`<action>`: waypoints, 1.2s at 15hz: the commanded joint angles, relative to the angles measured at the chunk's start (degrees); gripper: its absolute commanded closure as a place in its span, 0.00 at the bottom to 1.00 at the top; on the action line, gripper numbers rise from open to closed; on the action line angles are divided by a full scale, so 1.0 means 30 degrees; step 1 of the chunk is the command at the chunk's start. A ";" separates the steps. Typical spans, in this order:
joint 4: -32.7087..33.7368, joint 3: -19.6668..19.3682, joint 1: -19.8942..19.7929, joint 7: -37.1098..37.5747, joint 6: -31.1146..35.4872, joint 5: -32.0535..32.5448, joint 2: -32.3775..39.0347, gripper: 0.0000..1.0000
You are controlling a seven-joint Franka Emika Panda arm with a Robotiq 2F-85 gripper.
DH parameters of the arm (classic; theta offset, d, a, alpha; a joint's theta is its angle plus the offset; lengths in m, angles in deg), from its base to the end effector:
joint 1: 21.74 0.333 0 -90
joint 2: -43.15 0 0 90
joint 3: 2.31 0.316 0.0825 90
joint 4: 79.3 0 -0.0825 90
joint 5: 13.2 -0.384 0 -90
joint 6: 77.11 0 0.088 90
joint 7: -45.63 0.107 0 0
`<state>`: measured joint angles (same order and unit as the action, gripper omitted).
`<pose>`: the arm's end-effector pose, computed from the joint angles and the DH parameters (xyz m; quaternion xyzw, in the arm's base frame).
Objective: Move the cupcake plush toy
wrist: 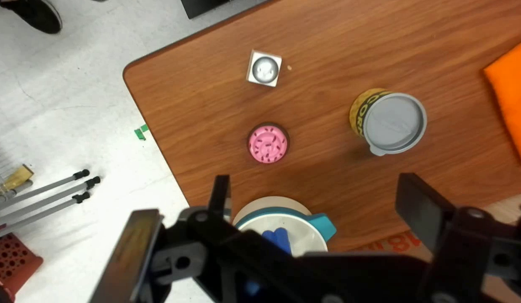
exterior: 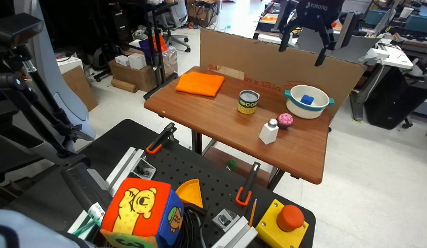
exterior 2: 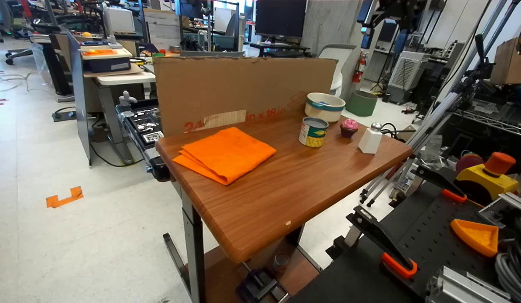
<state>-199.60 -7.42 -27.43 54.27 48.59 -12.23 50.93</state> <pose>0.5512 -0.1051 0.3528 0.9862 -0.1635 -0.0208 0.0124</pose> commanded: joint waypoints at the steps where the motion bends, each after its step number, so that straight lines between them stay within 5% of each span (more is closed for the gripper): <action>1: 0.1155 -0.0238 0.0016 0.0000 0.1702 0.0227 0.2338 0.00; 18: 0.3892 -0.1348 0.1240 0.1653 0.3013 0.2473 0.9401 0.00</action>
<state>-189.91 -10.05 -25.83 57.41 56.75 -6.90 76.48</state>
